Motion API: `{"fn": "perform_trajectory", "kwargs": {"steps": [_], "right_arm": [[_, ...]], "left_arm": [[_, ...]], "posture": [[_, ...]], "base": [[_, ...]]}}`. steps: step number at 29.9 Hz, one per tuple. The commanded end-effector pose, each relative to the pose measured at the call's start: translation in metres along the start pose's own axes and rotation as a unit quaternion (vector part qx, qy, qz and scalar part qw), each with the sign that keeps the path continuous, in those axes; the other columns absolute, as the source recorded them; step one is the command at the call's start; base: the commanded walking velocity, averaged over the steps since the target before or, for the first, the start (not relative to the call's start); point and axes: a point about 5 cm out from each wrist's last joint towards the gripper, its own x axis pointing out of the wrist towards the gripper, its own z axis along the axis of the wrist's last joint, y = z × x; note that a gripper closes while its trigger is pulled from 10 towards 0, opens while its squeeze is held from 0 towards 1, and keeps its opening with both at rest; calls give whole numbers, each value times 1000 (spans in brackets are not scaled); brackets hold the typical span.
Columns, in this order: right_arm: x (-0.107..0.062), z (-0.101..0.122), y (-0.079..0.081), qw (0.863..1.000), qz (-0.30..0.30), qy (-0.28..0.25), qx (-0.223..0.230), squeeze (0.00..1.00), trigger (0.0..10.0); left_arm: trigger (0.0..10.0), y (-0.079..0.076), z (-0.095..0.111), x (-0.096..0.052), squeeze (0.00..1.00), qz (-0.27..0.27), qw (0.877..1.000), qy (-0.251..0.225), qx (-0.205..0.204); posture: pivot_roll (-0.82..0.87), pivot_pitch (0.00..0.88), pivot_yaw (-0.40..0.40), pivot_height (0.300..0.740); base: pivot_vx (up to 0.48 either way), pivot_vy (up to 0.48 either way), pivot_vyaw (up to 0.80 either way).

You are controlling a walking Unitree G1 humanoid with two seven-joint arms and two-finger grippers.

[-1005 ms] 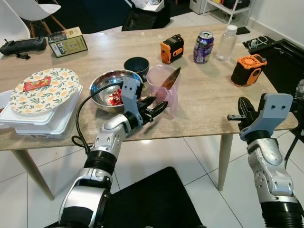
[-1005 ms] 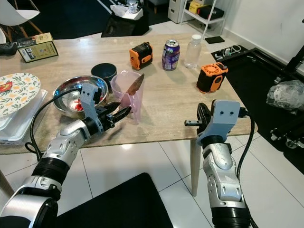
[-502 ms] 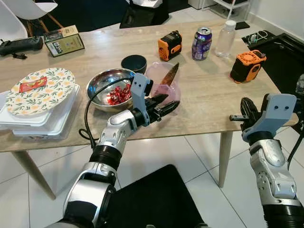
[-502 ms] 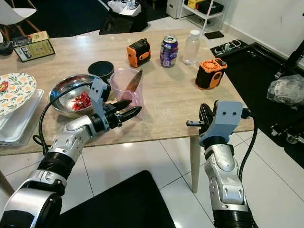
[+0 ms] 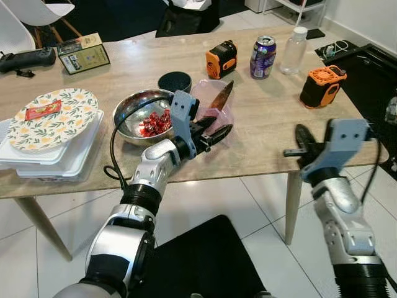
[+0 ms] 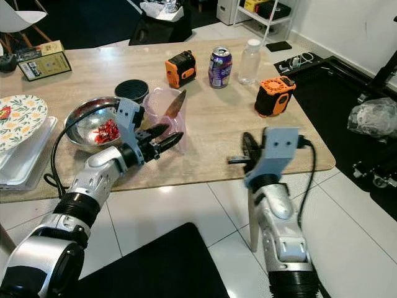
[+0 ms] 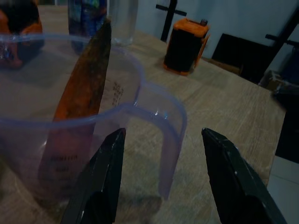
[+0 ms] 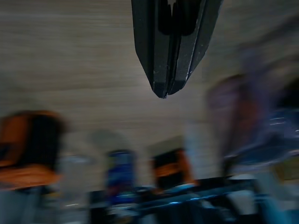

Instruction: Restocking fridge

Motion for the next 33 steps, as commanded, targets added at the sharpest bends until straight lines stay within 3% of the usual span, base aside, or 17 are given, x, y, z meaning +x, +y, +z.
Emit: {"fn": "perform_trajectory", "kwargs": {"steps": [1, 6, 8, 10, 11, 15, 17, 18, 19, 20, 21, 22, 23, 24, 30, 31, 33], "right_arm": [[-4, -8, 5, 1000, 16, 17, 14, 0, 10000], [1, -14, 22, 998, 42, 25, 36, 0, 10000], [8, -13, 34, 997, 57, 23, 51, 0, 10000], [14, -14, 47, 994, 81, 24, 63, 0, 10000], [14, -14, 47, 994, 81, 24, 63, 0, 10000], [20, -21, 60, 991, 105, 34, 81, 0, 10000], [22, -23, 64, 989, 111, 38, 86, 0, 10000], [25, -26, 67, 989, 113, 41, 87, 118, 10000], [26, -27, 69, 989, 113, 43, 86, 118, 10000], [28, -30, 70, 990, 110, 46, 79, 333, 10000], [29, -31, 71, 990, 107, 47, 74, 333, 10000], [31, -33, 70, 992, 97, 49, 70, 616, 10000], [31, -33, 70, 992, 97, 49, 70, 616, 10000], [34, -35, 67, 993, 82, 50, 61, 1000, 10000], [43, -36, 58, 998, 41, 41, 33, 1000, 10000], [45, -35, 55, 998, 31, 38, 27, 0, 10000], [47, -35, 54, 999, 24, 36, 24, 0, 10000]], "left_arm": [[10000, 3, -5, -9, 0, 8, 1000, 17, 13], [10000, -7, -10, -25, 0, 32, 998, 22, 53], [10000, -21, -16, -34, 0, 32, 994, 39, 94], [10000, -25, -17, -42, 0, 110, 984, 51, 132], [10000, -25, -17, -42, 0, 110, 984, 51, 132], [10000, -13, -2, -54, 0, 258, 935, 35, 240], [10000, -10, 7, -59, 0, 288, 927, 17, 241], [10000, -3, 17, -64, 0, 319, 917, 0, 241], [10000, 1, 23, -67, 0, 335, 911, -10, 239], [10000, 6, 36, -73, 0, 354, 903, -29, 243], [10000, 9, 43, -76, 0, 363, 897, -41, 248], [10000, 13, 54, -80, 0, 372, 892, -57, 251], [10000, 13, 54, -80, 0, 372, 892, -57, 251], [10000, 15, 65, -84, 0, 378, 886, -67, 259], [10000, 22, 91, -97, 0, 383, 879, -84, 269], [10000, 23, 95, -99, 0, 384, 879, -85, 270], [10000, 23, 97, -100, 0, 384, 879, -87, 269]], "posture": [[-95, 225, 47, 740], [-67, 213, 46, 740], [-57, 206, 48, 740], [-48, 202, 51, 740], [-48, 202, 51, 740], [-16, 198, 45, 740], [0, 196, 41, 740], [18, 192, 39, 740], [18, 192, 39, 740], [25, 190, 37, 740], [25, 190, 37, 740], [34, 190, 36, 740], [34, 190, 36, 740], [51, 190, 33, 740], [84, 195, 34, 740], [90, 196, 33, 740], [90, 196, 33, 740]], "base": [[0, 0, 0], [0, 0, 0], [0, 0, 0], [0, 0, 0], [0, 0, 0], [0, 0, 0], [0, 0, 0], [0, 0, 0], [0, 0, 0], [0, 0, 0], [0, 0, 0], [0, 0, 0], [0, 0, 0], [0, 0, 0], [0, 0, 0], [0, 0, 0], [0, 0, 0]]}}
